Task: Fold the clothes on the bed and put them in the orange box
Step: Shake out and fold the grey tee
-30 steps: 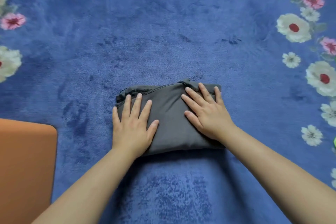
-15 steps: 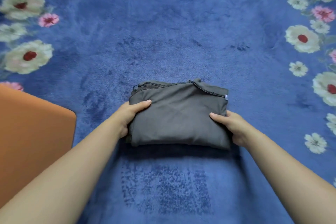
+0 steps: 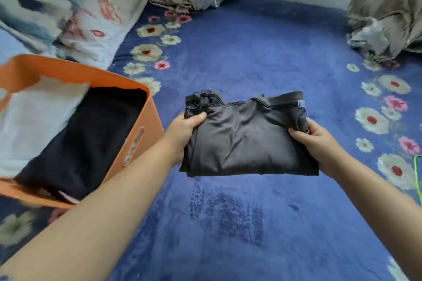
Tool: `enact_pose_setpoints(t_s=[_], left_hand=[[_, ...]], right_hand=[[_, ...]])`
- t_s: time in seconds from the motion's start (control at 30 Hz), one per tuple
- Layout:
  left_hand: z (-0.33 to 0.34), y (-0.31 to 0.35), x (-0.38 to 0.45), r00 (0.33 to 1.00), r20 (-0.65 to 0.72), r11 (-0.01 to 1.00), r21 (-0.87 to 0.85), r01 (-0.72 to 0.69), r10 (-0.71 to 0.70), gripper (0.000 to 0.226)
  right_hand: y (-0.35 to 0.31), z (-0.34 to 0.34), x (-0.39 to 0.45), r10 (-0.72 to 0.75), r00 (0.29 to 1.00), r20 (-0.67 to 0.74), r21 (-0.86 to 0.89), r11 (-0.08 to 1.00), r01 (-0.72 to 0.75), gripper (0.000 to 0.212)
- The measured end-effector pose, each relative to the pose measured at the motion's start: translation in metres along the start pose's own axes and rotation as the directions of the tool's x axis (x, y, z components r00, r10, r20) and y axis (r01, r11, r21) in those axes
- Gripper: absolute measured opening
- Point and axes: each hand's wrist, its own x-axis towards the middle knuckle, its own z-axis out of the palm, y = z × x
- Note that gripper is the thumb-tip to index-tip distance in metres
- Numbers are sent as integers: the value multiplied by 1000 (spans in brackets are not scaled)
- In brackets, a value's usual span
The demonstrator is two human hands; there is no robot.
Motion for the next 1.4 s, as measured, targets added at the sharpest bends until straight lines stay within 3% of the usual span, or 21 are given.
enact_pose_setpoints(t_s=[0.2, 0.37, 0.53, 0.73, 0.9, 0.93, 1.03, 1.1, 1.2, 1.27, 1.4], left_hand=[[-72, 44, -80, 981, -117, 982, 128, -139, 154, 27], [-162, 73, -121, 972, -147, 956, 256, -141, 182, 67], [-237, 94, -130, 994, -101, 936, 351, -10, 48, 39], [-298, 93, -99, 992, -96, 949, 298, 102, -77, 18], [-348, 108, -72, 966, -249, 955, 261, 139, -72, 16], [-358, 111, -68, 958, -277, 939, 302, 164, -78, 14], [-386, 116, -54, 931, -352, 850, 459, 259, -94, 20], [-395, 118, -48, 920, -389, 778, 563, 279, -48, 17], [-400, 118, -39, 911, -412, 610, 725, 319, 13, 17], [-402, 117, -32, 915, -398, 483, 816, 318, 68, 19], [-407, 108, -32, 899, -407, 406, 858, 316, 160, 22]], right_hand=[[-89, 64, -42, -59, 987, 152, -226, 970, 93, 20], [-146, 156, -56, -148, 950, 276, -382, 890, 250, 19], [-178, 248, -40, -217, 924, 316, -579, 728, 369, 25], [-192, 336, 5, -207, 913, 351, -743, 532, 406, 29], [-200, 389, 37, -186, 916, 356, -748, 531, 399, 17], [-201, 400, 41, -171, 913, 370, -754, 520, 402, 10], [-201, 445, 57, -125, 892, 434, -760, 482, 437, 24], [-195, 470, 69, -100, 881, 463, -766, 454, 454, 10], [-186, 493, 86, -116, 883, 455, -785, 416, 459, 28], [-177, 500, 97, -142, 884, 444, -786, 412, 461, 27], [-156, 502, 108, -259, 858, 444, -739, 436, 514, 18]])
